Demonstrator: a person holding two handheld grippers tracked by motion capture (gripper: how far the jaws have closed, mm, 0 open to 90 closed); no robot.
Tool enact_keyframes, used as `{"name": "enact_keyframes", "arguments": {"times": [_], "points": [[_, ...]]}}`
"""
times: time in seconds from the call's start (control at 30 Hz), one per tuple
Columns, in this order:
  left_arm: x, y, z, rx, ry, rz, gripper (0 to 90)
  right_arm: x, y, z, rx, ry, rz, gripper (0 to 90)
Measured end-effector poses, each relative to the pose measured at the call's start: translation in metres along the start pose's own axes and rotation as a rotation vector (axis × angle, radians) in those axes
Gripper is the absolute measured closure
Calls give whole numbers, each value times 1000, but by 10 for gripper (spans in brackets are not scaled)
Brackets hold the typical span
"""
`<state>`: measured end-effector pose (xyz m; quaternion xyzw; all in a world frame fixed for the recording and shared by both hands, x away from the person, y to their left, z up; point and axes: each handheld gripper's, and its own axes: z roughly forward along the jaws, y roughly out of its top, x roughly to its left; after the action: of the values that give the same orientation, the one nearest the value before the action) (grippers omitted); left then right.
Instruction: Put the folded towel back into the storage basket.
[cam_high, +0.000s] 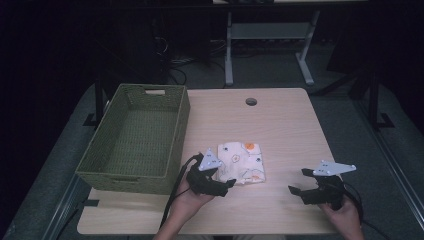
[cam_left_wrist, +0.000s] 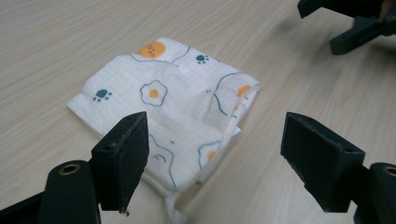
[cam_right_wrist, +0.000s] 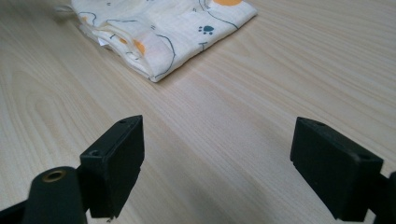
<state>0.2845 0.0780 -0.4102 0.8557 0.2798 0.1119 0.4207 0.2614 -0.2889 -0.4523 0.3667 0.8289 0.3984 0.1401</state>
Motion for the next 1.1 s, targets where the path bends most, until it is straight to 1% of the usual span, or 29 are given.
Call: {"name": "enact_keyframes", "arguments": {"times": [0.07, 0.1, 0.23, 0.37, 0.43, 0.47, 0.5, 0.57, 0.6, 0.63, 0.7, 0.73, 0.77, 0.8, 0.83, 0.87, 0.9, 0.93, 1.03, 1.07, 1.1], "points": [[3, 6, 6, 16, 6, 11, 237, 1, 0, 0, -3, 3, 2, 173], [3, 6, 6, 16, 6, 11, 239, 1, 0, 0, -3, 3, 2, 173], [9, 15, 19, 38, 4, 1, 242, 2, 1, 1, 0, 11, -3, 173], [10, 22, 31, 77, 7, 14, 246, 2, 1, 1, -1, 11, -1, 173], [10, 25, 37, 86, 12, 31, 268, 1, 1, 0, -3, 11, -2, 173], [11, 27, 42, 102, 5, 32, 270, 1, 1, 0, -7, 14, 0, 173], [11, 27, 42, 102, 5, 32, 270, 1, 1, 0, -7, 14, 0, 173], [13, 30, 50, 116, 9, 26, 271, 1, 1, 0, -8, 14, 0, 173], [16, 31, 55, 130, -2, 15, 283, 1, 1, 0, -8, 16, -1, 173], [16, 31, 55, 130, -2, 15, 292, 1, 1, 0, -8, 16, -1, 173], [20, 33, 61, 139, -1, 2, 301, 1, 1, 0, -9, 15, 0, 173], [22, 34, 66, 144, -4, -19, 305, 1, 1, 0, -11, 16, 0, 173], [23, 34, 68, 148, -4, -28, 309, 1, 1, 0, -11, 16, 0, 173], [28, 35, 74, 161, -4, -47, 328, 1, 1, 0, -10, 17, -1, 173], [28, 35, 74, 161, -4, -47, 330, 1, 1, 0, -10, 17, -1, 173], [31, 36, 79, 181, -3, -66, 332, 0, 1, 0, -9, 16, -2, 173], [31, 36, 79, 181, -3, -66, 333, 0, 1, 0, -9, 16, -2, 173], [31, 37, 83, 186, -9, -78, 340, 0, 1, 0, -11, 19, 2, 173], [30, 39, 85, 181, 0, -73, 353, 0, 1, 0, -13, 20, 3, 173], [30, 41, 90, 207, 12, -67, 356, 0, 0, 0, -14, 21, 0, 173], [30, 41, 90, 207, 12, -67, 357, 0, 0, 0, -14, 21, 0, 173]]}}
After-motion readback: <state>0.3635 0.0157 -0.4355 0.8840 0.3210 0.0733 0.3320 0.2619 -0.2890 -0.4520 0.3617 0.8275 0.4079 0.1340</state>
